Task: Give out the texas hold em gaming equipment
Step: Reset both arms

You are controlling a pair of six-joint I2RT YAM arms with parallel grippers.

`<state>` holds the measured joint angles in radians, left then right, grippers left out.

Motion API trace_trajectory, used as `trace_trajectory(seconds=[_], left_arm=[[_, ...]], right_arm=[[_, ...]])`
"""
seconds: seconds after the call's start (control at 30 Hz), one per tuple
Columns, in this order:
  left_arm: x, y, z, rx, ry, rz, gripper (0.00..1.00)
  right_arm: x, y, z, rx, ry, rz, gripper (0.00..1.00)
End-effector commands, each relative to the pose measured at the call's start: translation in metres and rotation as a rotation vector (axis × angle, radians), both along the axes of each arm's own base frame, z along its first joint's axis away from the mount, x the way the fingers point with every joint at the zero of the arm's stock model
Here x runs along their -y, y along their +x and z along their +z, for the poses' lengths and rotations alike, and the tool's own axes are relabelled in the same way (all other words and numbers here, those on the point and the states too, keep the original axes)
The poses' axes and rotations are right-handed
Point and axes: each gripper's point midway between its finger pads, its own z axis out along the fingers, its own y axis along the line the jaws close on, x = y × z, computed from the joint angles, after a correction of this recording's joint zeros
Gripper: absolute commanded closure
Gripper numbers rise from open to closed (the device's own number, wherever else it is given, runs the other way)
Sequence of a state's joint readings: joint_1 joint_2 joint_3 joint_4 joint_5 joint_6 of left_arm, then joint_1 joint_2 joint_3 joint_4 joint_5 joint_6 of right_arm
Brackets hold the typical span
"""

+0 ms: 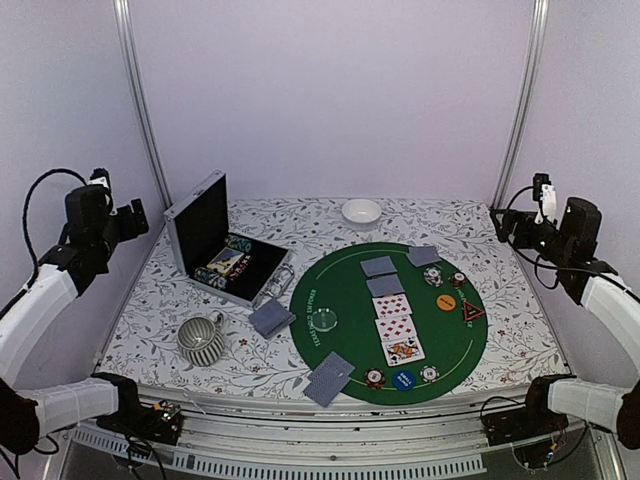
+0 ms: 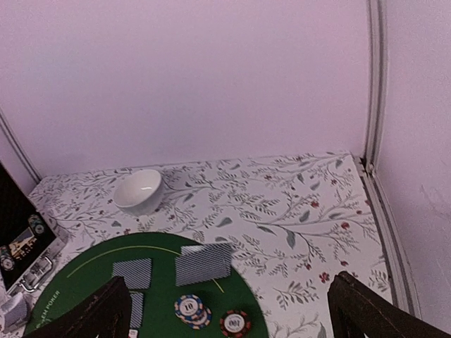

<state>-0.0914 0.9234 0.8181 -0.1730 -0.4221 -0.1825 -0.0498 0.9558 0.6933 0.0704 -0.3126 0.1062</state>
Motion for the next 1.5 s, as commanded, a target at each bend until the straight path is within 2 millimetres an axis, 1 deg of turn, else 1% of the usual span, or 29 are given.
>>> trace_trajectory(seconds=[0.0, 0.07, 0.13, 0.2, 0.23, 0.27, 0.3, 0.37, 0.47, 0.53, 0.6, 0.7, 0.73, 0.8, 0.83, 0.87, 0.93, 0.97, 1.03, 1.07, 1.17, 1.27, 1.4, 1.43, 1.47], left_arm=[[-0.049, -0.001, -0.048, -0.010, -0.100, 0.238, 0.02], [-0.056, -0.004, -0.060, 0.025, -0.134, 0.294, 0.02], [-0.057, -0.007, -0.068, 0.088, -0.147, 0.296, 0.02], [-0.057, -0.012, -0.073, 0.165, -0.149, 0.289, 0.02], [-0.057, -0.018, -0.083, 0.181, -0.143, 0.290, 0.02], [-0.057, -0.021, -0.082, 0.214, -0.138, 0.286, 0.02], [-0.057, -0.023, -0.078, 0.269, -0.134, 0.278, 0.02], [-0.055, -0.026, -0.078, 0.323, -0.120, 0.254, 0.02], [-0.048, -0.023, -0.083, 0.351, -0.088, 0.208, 0.02], [-0.041, -0.016, -0.096, 0.308, -0.069, 0.170, 0.02], [-0.034, -0.013, -0.107, 0.284, -0.054, 0.134, 0.02], [-0.035, -0.022, -0.118, 0.308, 0.004, 0.142, 0.02], [-0.036, -0.024, -0.114, 0.340, 0.018, 0.145, 0.02], [-0.027, -0.015, -0.109, 0.363, 0.033, 0.089, 0.02], [-0.026, -0.006, -0.108, 0.364, 0.047, 0.078, 0.02], [-0.026, 0.003, -0.117, 0.325, 0.056, 0.082, 0.02], [-0.020, 0.015, -0.120, 0.297, 0.086, 0.065, 0.02], [-0.019, 0.019, -0.126, 0.261, 0.073, 0.055, 0.02], [-0.020, 0.014, -0.122, 0.292, 0.082, 0.054, 0.02], [-0.021, 0.015, -0.124, 0.286, 0.084, 0.053, 0.02], [-0.014, 0.022, -0.127, 0.260, 0.078, 0.016, 0.02], [-0.007, 0.021, -0.124, 0.279, 0.108, -0.012, 0.02], [-0.004, 0.021, -0.124, 0.277, 0.117, -0.027, 0.02], [0.003, 0.024, -0.128, 0.264, 0.115, -0.071, 0.02], [0.008, 0.027, -0.138, 0.236, 0.123, -0.104, 0.02]], right_arm=[[0.029, 0.002, -0.018, 0.127, 0.032, -0.105, 0.01], [0.032, -0.002, -0.034, 0.141, 0.030, -0.123, 0.01], [0.033, -0.006, -0.047, 0.159, 0.012, -0.135, 0.01], [0.041, -0.009, -0.061, 0.163, -0.020, -0.180, 0.01], [0.043, -0.011, -0.067, 0.165, -0.045, -0.191, 0.01], [0.044, -0.013, -0.071, 0.177, -0.059, -0.195, 0.01], [0.042, -0.015, -0.075, 0.197, -0.071, -0.188, 0.01], [0.039, -0.018, -0.075, 0.256, -0.080, -0.169, 0.01], [0.035, -0.011, -0.088, 0.259, -0.081, -0.143, 0.01], [0.032, 0.000, -0.098, 0.243, -0.087, -0.118, 0.01], [0.028, 0.007, -0.097, 0.246, -0.098, -0.087, 0.01], [0.028, 0.014, -0.107, 0.233, -0.111, -0.076, 0.01], [0.023, 0.015, -0.114, 0.229, -0.109, -0.049, 0.01], [0.020, 0.014, -0.116, 0.258, -0.137, -0.028, 0.01], [0.023, 0.018, -0.121, 0.222, -0.134, -0.042, 0.01], [0.024, 0.021, -0.120, 0.223, -0.134, -0.048, 0.01], [0.024, 0.019, -0.120, 0.226, -0.131, -0.050, 0.01], [0.024, 0.020, -0.120, 0.226, -0.132, -0.051, 0.01], [0.025, 0.020, -0.120, 0.226, -0.133, -0.053, 0.01], [0.025, 0.020, -0.120, 0.225, -0.132, -0.053, 0.01], [0.025, 0.020, -0.119, 0.229, -0.133, -0.052, 0.01], [0.025, 0.020, -0.120, 0.227, -0.133, -0.053, 0.01], [0.025, 0.020, -0.119, 0.229, -0.133, -0.052, 0.01], [0.025, 0.020, -0.119, 0.230, -0.133, -0.053, 0.01], [0.025, 0.020, -0.119, 0.231, -0.133, -0.052, 0.01]])
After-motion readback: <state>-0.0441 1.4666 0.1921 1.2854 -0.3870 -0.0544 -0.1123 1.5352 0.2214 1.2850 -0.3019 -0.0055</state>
